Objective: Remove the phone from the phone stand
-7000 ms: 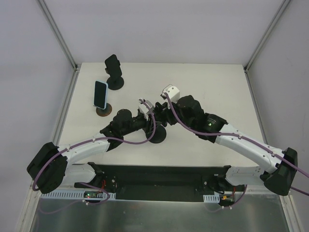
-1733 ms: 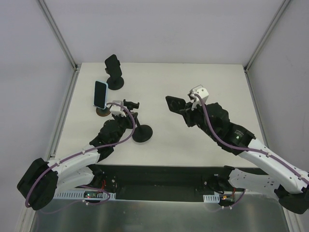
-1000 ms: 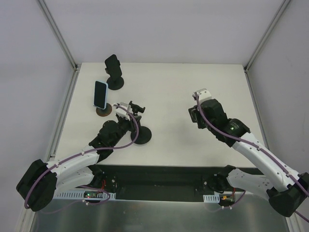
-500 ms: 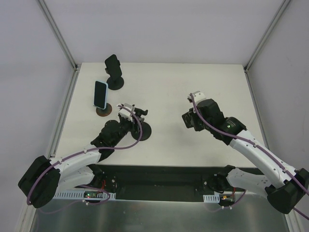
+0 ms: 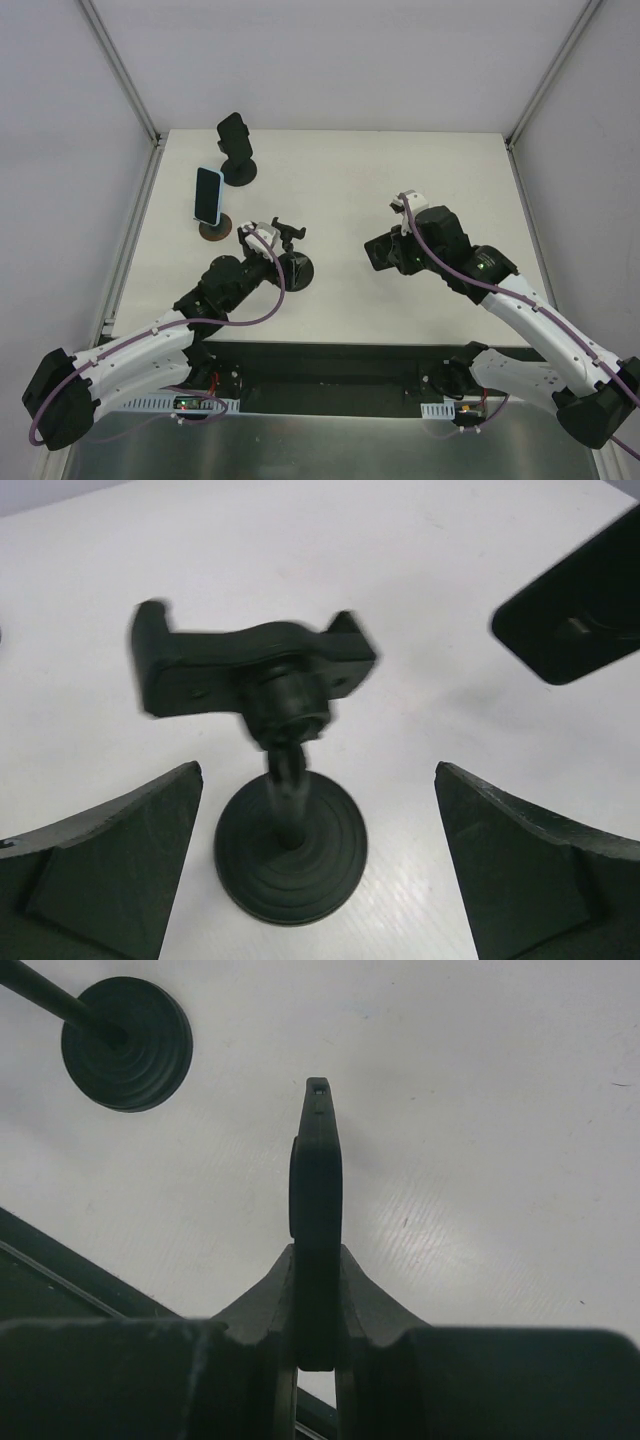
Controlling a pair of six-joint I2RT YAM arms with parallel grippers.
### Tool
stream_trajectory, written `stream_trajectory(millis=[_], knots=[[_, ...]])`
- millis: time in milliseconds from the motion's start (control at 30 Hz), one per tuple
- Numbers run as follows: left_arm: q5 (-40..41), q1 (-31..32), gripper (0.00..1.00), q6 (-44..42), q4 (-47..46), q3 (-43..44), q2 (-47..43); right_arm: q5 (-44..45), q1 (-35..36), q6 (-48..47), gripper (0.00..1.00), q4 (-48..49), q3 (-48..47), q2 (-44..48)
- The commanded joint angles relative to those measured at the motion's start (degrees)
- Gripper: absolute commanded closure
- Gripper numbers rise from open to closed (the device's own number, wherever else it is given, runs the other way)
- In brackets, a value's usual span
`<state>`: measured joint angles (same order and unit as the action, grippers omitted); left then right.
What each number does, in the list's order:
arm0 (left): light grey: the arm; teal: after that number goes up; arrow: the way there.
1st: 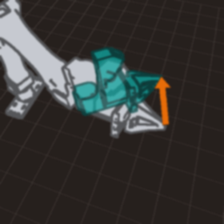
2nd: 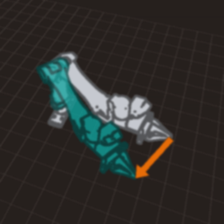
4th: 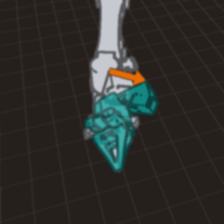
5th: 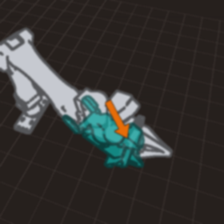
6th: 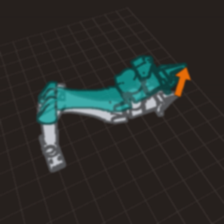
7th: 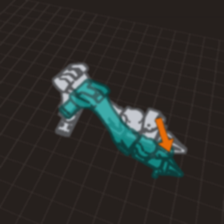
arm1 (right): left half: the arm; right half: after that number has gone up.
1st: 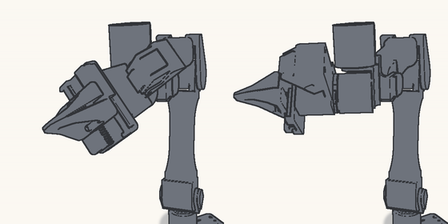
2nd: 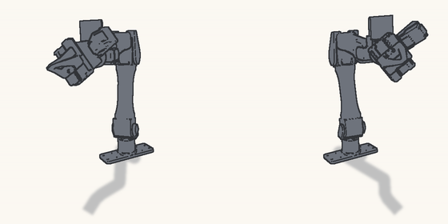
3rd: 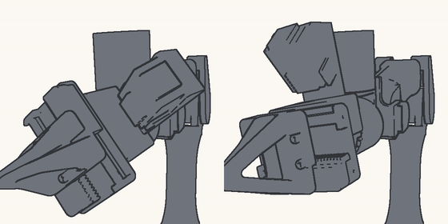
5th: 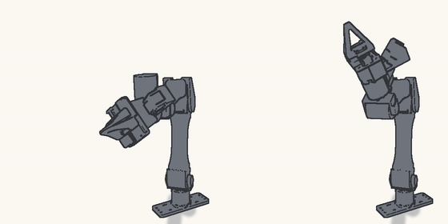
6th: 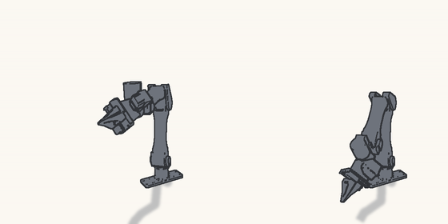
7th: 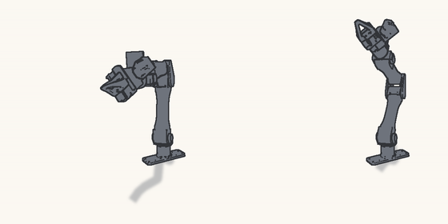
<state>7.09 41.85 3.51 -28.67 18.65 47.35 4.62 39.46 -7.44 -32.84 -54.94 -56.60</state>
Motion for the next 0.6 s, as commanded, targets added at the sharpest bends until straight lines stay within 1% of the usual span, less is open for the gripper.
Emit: stream_trajectory(millis=[0,33,100,233,267,333,367,567], knots=[[4.5,7.18,0.01,-6.49,7.3,5.33,-3.41,-4.0,-0.17,5.23,0.99,2.87,-2.98,2.46],[6.42,10.42,0.01,-7.28,8.26,6.73,-3.49,-5.92,0.0,5.94,0.99,2.87,-3.16,2.46],[7.93,12.9,0.01,-8.87,10.12,8.14,-3.67,-7.51,0.0,7.7,0.99,2.69,-3.77,2.37],[11.88,19.05,0.01,-12.29,10.56,12.01,-2.18,-10.24,-0.09,12.53,0.99,2.69,-4.82,2.37],[12.94,21.24,0.01,-13.95,10.56,12.89,-0.26,-10.77,-0.09,13.32,0.99,3.04,-4.92,2.28],[14.08,23.19,0.01,-15.89,10.21,15.7,2.29,-12.26,-0.09,15.69,0.99,3.92,-5.18,2.37],[15.48,25.2,0.01,-17.9,9.95,16.67,5.35,-12.7,-0.09,16.57,0.99,4.36,-5.09,2.37],[17.95,28.9,0.01,-21.78,4.5,21.33,16.36,-15.17,-0.09,21.5,0.99,7.79,-4.57,2.72]])
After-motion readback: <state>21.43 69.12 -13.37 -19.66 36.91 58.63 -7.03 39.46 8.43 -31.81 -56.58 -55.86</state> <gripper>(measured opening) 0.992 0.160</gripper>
